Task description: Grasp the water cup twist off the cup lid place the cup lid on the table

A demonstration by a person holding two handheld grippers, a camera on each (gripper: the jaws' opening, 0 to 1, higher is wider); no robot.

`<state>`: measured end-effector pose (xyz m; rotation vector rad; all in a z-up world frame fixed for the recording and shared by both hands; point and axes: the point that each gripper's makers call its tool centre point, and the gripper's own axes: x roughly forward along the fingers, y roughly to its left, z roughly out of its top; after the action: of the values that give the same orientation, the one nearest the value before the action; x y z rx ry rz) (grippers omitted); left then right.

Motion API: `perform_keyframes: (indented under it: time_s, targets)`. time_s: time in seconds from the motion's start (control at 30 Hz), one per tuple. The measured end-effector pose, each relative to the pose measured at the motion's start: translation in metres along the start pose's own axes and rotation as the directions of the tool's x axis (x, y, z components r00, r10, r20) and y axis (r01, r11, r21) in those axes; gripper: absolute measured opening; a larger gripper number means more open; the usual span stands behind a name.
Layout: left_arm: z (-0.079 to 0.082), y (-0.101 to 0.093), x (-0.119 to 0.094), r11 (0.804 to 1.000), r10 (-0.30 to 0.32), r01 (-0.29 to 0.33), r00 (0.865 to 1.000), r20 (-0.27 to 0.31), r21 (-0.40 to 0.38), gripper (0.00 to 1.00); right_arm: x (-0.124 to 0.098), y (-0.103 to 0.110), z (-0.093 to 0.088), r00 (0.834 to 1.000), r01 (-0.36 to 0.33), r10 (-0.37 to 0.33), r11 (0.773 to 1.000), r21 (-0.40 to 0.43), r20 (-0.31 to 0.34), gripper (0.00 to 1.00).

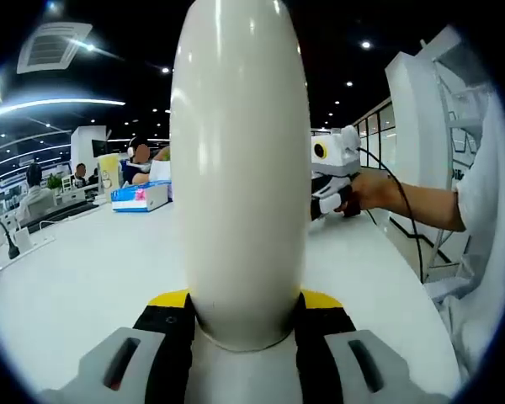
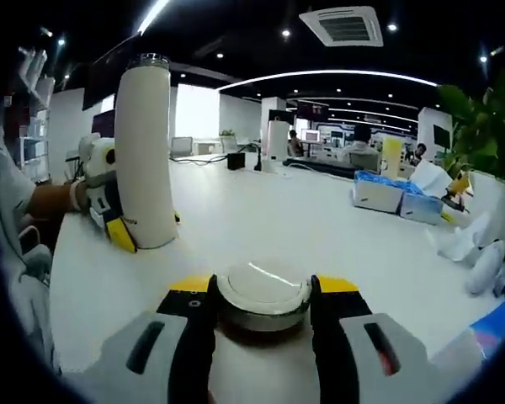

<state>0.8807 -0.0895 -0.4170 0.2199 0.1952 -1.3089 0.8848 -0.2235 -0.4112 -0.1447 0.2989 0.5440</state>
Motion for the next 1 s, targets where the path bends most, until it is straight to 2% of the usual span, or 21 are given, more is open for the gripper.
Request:
perform_keyframes:
  time_s: [0.33,0.7,0.87,1.0]
  targets:
    - [-0.0001,0.0001,-0.0001,1.0,-0.001,0.001,1.0,0.0,0.001,0.48,0.0037,-0.0034,-0.0023,1.0,0.013,-0.013,1.0,-0.026,-0.015,0.46]
    - [-0.0002,0.0007,-0.0007,1.0,-0.001,0.001,1.0,0.001,0.0,0.49,0.0034,-0.0061,-0.0019,1.0,0.025,-0.025,0.999,-0.04,-0.002,0.47]
    - [0.0004,0.0007,-0.0011,1.0,0.0,0.0,1.0,0.001,0.013,0.49,0.0014,-0.0078,0.0008,0.999,0.037,-0.037,0.999,-0.033,0.006,0.54]
    - [0.0057,0.0028,-0.0038,1.0,0.006,-0.006,1.0,0.026,-0.001,0.6,0.0,-0.008,0.0007,0.999,0.043,-0.043,0.999,-0.03,-0.001,0.57]
